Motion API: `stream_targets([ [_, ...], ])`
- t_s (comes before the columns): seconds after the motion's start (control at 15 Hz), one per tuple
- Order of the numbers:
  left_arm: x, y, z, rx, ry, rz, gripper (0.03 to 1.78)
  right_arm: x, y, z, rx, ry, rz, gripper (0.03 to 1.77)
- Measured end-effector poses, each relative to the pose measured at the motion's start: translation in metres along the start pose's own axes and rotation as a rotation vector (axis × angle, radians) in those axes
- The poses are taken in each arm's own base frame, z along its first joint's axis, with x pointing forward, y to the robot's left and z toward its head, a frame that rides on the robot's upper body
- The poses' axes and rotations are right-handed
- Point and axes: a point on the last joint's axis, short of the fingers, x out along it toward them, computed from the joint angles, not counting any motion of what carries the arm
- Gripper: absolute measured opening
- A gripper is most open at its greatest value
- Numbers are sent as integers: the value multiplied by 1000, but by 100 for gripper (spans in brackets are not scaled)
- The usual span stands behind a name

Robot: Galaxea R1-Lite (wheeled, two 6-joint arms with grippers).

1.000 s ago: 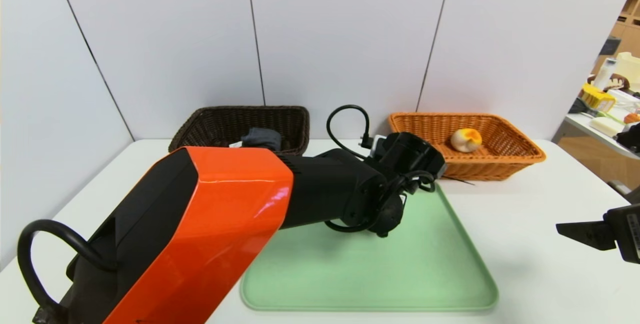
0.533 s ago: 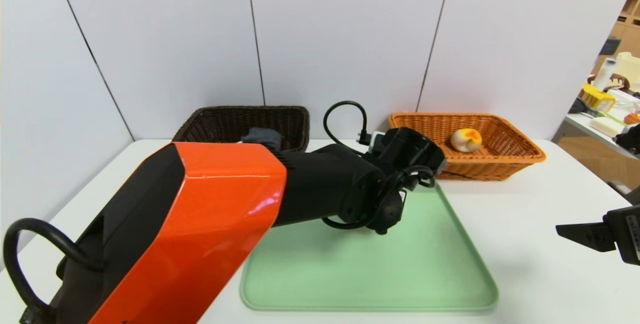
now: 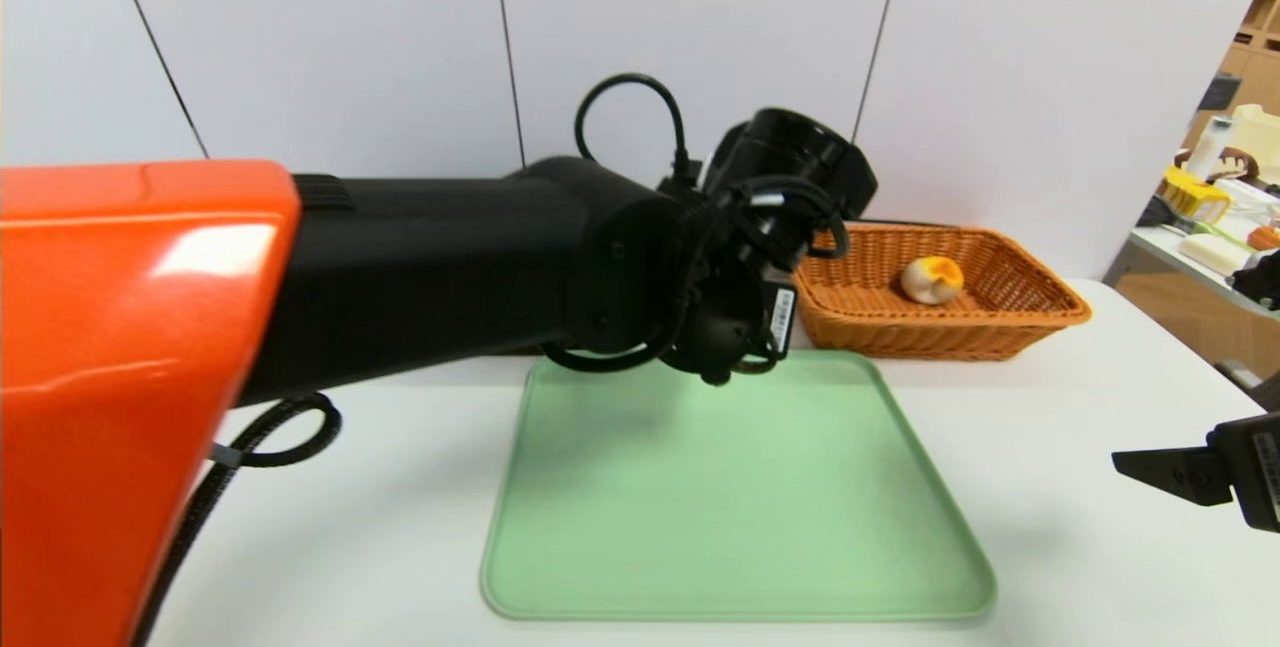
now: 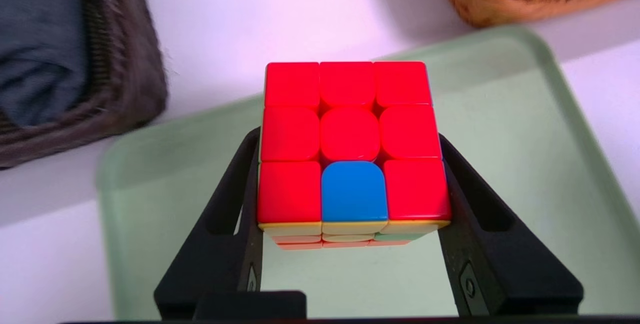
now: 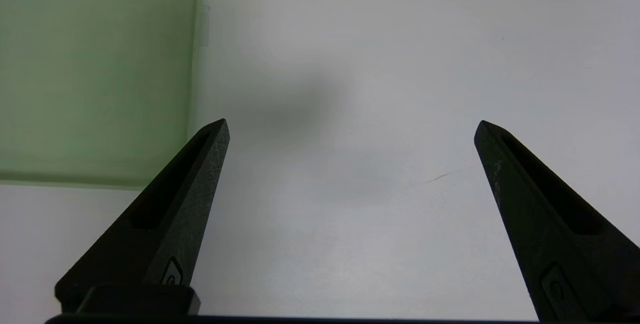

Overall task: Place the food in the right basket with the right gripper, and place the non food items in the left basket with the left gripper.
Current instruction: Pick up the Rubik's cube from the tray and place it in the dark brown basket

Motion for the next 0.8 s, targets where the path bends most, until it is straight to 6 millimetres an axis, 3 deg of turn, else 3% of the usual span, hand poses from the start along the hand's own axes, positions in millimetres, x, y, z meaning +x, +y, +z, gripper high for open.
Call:
stream_targets([
  [0.33, -11, 77, 44, -117, -87, 129, 97, 1, 1, -1, -4, 1, 3, 170],
  [0.47, -6, 109, 51, -107, -83, 206, 97, 0, 1, 1, -6, -5, 4, 170],
  [0.8, 10, 166, 56, -71, -51, 346, 97, 1, 1, 5, -8, -6, 6, 170],
])
